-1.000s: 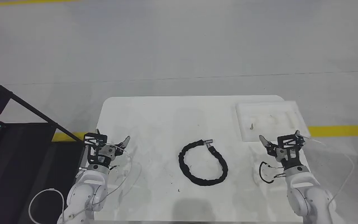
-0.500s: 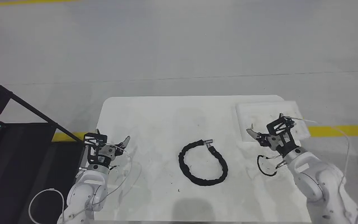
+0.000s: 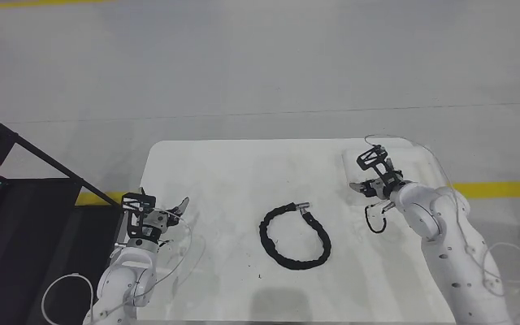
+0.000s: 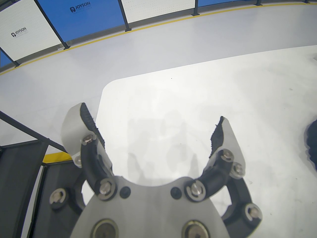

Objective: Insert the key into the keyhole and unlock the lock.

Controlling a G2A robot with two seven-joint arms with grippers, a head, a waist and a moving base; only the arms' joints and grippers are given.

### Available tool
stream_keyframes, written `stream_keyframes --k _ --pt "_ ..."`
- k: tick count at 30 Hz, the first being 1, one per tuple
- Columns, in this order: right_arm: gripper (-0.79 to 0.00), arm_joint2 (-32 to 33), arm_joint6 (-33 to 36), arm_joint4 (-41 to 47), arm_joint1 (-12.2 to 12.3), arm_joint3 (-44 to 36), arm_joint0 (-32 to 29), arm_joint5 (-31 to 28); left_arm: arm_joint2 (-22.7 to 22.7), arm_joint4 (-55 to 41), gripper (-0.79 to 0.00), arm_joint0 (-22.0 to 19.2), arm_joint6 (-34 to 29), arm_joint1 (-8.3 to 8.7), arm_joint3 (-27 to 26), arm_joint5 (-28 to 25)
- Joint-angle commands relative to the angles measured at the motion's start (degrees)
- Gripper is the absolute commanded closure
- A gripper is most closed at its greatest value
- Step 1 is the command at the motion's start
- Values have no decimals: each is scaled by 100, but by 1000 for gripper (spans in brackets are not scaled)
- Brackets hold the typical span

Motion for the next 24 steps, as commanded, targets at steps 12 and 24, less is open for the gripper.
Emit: stream_keyframes --k 12,24 --pt "-785 -14 893 857 6 308 188 6 0 0 -785 0 0 0 0 0" --pt "-520 -249 753 582 5 643 492 232 0 0 -785 0 0 0 0 0"
